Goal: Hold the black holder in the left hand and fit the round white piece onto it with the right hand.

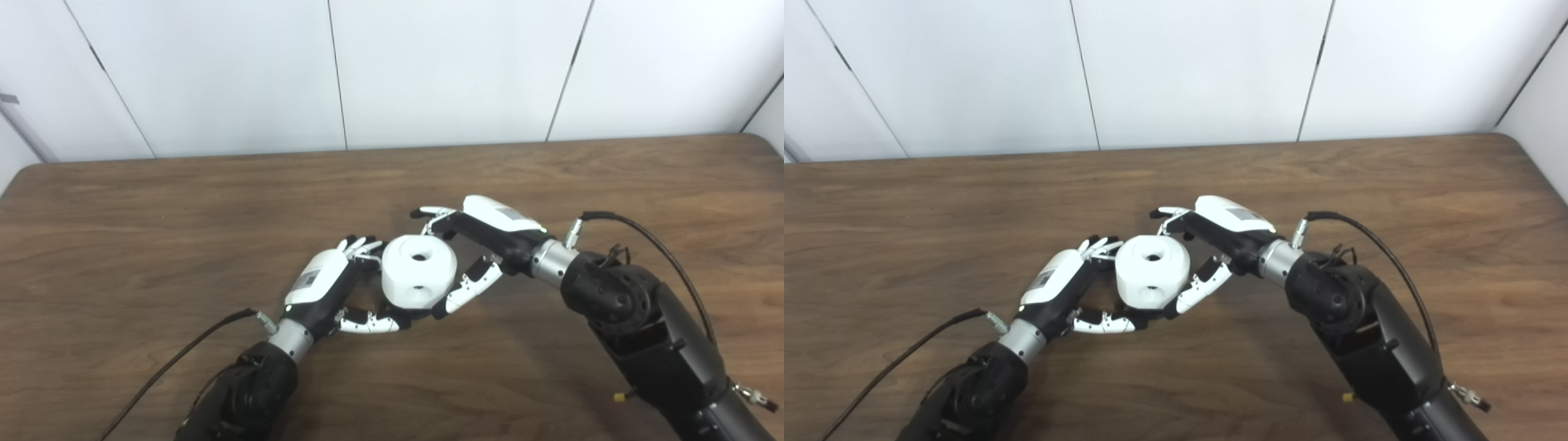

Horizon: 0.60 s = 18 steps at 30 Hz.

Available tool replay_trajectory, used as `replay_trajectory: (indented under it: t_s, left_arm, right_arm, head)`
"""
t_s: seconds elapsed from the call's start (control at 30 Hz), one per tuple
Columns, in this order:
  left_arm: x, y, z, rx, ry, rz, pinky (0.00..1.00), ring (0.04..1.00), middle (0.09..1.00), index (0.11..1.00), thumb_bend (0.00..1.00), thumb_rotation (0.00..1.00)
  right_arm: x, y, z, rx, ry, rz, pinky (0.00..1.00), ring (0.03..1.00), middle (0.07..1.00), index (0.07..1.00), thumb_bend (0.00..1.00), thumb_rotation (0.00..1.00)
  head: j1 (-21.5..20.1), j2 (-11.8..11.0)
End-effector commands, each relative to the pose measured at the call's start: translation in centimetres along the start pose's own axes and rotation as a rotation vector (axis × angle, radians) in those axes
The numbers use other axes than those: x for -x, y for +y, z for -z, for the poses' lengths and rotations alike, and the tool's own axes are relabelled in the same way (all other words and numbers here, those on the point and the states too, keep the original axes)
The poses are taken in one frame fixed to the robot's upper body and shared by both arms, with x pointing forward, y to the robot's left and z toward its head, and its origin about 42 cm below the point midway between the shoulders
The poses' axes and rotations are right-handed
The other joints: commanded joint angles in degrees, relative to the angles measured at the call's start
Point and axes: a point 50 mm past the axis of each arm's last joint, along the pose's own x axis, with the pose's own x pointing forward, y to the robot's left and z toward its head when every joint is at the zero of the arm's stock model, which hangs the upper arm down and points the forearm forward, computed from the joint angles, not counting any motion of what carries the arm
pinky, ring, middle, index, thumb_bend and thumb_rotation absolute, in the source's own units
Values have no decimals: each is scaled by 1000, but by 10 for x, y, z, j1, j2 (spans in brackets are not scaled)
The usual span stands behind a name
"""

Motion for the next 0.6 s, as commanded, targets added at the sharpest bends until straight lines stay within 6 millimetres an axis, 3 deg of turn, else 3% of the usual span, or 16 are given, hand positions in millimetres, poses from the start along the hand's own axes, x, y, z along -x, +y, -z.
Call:
replay_trajectory:
  t_s: [0.0, 0.27, 0.4, 0.57]
  left_arm:
    - [16, -31, 15, 21, 95, 184, 1000, 973, 902, 484, 524, 56]
    - [13, -30, 15, 16, 102, 183, 1000, 974, 906, 484, 524, 56]
    - [13, -30, 15, 16, 103, 184, 1000, 975, 907, 485, 524, 55]
    - [13, -30, 16, 26, 100, 180, 1000, 976, 906, 484, 524, 55]
  right_arm:
    - [3, -29, -8, 43, -32, 40, 770, 906, 951, 1000, 1000, 368]
    - [10, -54, -16, 30, -68, 26, 580, 802, 953, 1000, 1000, 362]
    - [13, -59, -17, 19, -73, 28, 628, 859, 981, 1000, 1000, 349]
    - [14, -60, -16, 24, -66, 31, 632, 846, 974, 1000, 1000, 348]
  head:
    - [0, 0]
    - [2, -1]
    - [3, -3]
    - [4, -3]
